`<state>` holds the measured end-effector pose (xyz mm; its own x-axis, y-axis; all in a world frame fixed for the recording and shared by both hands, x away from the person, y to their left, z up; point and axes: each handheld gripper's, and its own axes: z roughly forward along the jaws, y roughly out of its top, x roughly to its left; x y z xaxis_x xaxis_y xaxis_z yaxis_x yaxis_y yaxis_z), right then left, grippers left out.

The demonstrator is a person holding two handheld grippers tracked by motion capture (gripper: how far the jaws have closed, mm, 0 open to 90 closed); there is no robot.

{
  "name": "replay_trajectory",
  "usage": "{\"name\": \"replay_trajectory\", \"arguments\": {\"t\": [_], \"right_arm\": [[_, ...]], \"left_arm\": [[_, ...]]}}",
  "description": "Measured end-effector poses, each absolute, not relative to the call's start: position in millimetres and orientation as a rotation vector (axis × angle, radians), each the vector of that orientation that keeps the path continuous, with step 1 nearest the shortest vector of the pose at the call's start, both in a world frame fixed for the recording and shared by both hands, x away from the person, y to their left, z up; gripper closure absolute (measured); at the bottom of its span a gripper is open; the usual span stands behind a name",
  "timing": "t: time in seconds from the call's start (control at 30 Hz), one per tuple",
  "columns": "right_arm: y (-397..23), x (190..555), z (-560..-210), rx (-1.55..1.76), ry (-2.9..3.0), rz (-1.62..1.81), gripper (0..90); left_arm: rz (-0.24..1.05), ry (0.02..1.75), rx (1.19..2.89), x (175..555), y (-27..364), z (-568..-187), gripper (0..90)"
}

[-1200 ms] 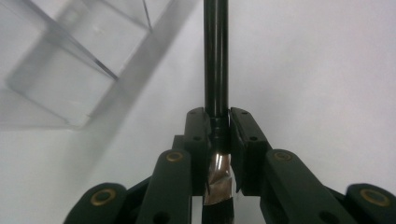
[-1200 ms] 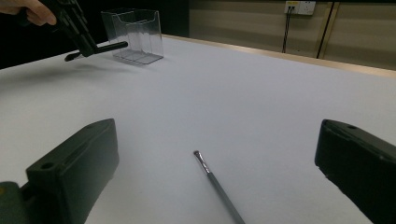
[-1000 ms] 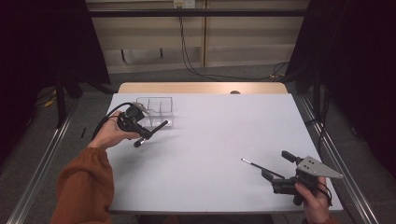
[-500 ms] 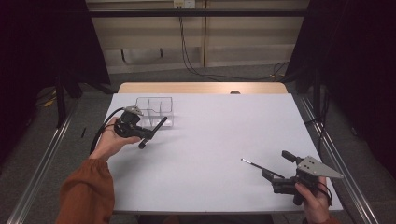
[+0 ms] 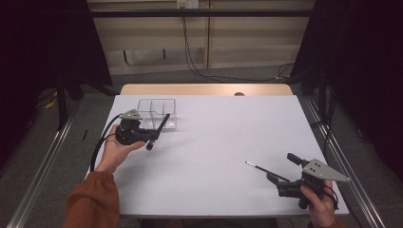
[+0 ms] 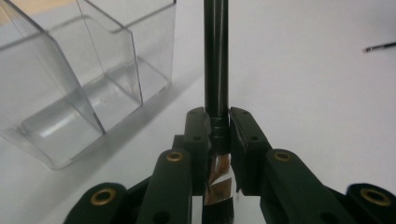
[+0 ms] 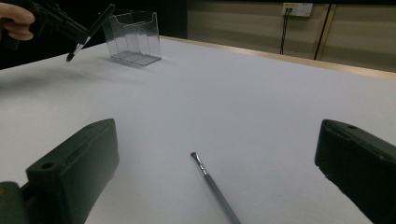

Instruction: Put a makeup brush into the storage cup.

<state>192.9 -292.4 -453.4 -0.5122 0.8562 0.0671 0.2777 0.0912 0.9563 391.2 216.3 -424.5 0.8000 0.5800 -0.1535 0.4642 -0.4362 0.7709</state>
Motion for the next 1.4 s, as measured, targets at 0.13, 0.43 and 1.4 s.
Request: {"name": "replay_trajectory", "arguments": {"t": [0.13,0.43,1.4], "right_arm": [[-293.5,192.3,-453.3,1.119,1.839,1.437,0.0],[-294.8,191.3,-453.3,1.126,1.835,1.430,0.0],[-292.7,189.7,-451.2,1.101,1.827,1.471,0.0]], "left_arm": [[0.189,0.789,2.030,383.5,213.8,-423.8,78.0],[0.249,0.773,1.933,368.5,214.1,-425.4,78.0],[0.193,0.628,1.912,316.1,192.0,-414.7,78.0]]}}
